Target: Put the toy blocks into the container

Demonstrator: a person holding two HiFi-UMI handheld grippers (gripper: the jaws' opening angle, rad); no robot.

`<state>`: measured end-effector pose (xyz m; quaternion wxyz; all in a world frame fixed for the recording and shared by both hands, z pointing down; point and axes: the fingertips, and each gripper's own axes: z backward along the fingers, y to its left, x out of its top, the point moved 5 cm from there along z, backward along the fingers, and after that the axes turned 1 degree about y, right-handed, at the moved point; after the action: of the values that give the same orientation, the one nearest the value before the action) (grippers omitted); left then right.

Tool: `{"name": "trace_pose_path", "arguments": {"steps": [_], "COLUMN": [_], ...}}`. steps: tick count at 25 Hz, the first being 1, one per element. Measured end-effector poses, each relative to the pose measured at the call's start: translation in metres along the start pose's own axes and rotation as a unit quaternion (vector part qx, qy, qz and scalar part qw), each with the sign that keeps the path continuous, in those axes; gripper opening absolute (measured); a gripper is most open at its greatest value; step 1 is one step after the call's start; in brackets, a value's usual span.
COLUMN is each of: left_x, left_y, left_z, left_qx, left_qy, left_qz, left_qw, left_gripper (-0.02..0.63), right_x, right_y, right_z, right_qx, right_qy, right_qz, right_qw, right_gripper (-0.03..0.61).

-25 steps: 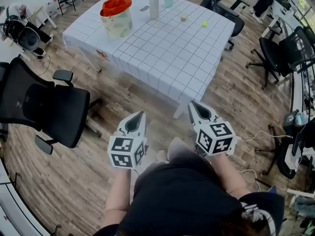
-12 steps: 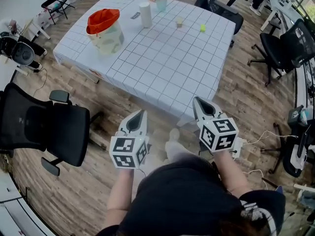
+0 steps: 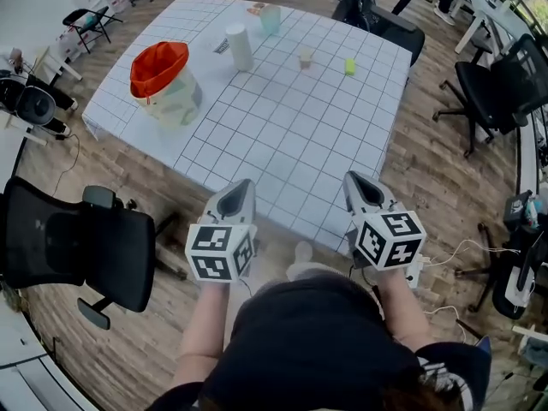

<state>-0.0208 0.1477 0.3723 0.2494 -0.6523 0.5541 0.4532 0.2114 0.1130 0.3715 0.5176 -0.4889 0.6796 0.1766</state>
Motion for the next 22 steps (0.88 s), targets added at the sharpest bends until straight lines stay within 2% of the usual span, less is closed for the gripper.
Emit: {"name": "trace_pose_path", "arguments": {"steps": [5, 13, 22], "left_x": [0.023, 0.057, 0.108], "left_y": [0.006, 0.028, 0.074], "left_z": [-0.027, -0.061, -0.119], "left_qx": [0.003, 0.009, -0.052], "left_qy": [0.004, 0.007, 0.004], "left_qz": [-0.019, -0.081, -0.100], "left_qw": [0.9998, 0.9967, 0.9936], "left_gripper": [0.026, 0.026, 0.026], "right_x": [0.023, 0.061, 0.117], "right_y": [-0.018, -0.024, -0.029], "right_z": [-0.018, -0.049, -0.106], "right_qx": [-0.003, -0.004, -0.061], "right_qy": [-0.006, -0.024, -0.038], "right_qz": [0.003, 0.022, 0.046], "right_qw": [1.000, 0.999, 0.996], "right_gripper": [0.015, 0.015, 0.036]}}
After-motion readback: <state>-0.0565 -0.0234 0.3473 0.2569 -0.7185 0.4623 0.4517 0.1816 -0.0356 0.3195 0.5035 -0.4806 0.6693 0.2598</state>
